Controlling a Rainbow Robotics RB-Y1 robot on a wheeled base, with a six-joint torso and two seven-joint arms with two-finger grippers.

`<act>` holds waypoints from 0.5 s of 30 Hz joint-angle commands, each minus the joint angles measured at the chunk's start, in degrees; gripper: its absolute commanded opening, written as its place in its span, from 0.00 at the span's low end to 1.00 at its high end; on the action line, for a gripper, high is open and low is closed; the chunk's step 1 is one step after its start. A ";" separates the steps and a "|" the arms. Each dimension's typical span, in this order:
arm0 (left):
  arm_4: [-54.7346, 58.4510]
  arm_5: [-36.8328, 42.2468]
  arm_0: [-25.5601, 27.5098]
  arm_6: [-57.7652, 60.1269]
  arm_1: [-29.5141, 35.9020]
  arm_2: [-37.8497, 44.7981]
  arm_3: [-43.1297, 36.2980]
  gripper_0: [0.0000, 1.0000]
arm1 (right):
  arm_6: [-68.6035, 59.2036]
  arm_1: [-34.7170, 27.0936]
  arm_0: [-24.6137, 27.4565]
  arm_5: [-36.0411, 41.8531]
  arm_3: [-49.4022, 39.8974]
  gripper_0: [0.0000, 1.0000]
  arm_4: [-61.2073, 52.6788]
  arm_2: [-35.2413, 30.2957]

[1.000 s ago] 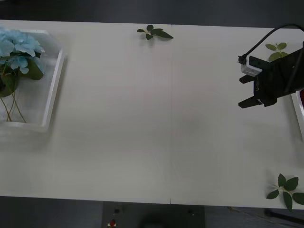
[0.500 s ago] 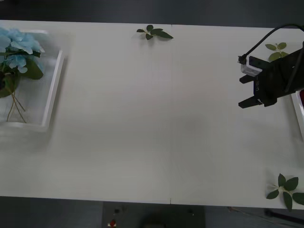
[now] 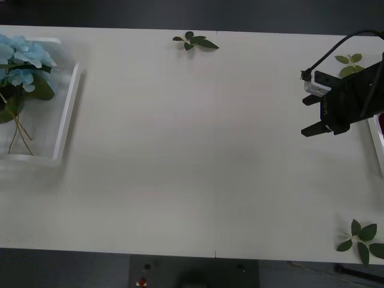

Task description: Put the red flowers into the right box and the blue flowers into the left box

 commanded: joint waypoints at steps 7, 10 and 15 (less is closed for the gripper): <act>-1.63 22.98 0.10 -0.15 9.79 11.01 -3.81 1.00 | -0.05 -1.31 0.09 -0.11 -1.14 0.85 -0.01 -0.39; -0.13 28.43 0.10 -0.77 12.16 12.94 -3.81 1.00 | -0.05 -1.31 0.09 -0.11 -1.14 0.86 -0.01 -0.39; 1.27 38.98 0.01 -1.65 16.29 17.69 -4.07 1.00 | -0.05 -1.31 0.09 -0.11 -1.14 0.86 -0.01 -0.39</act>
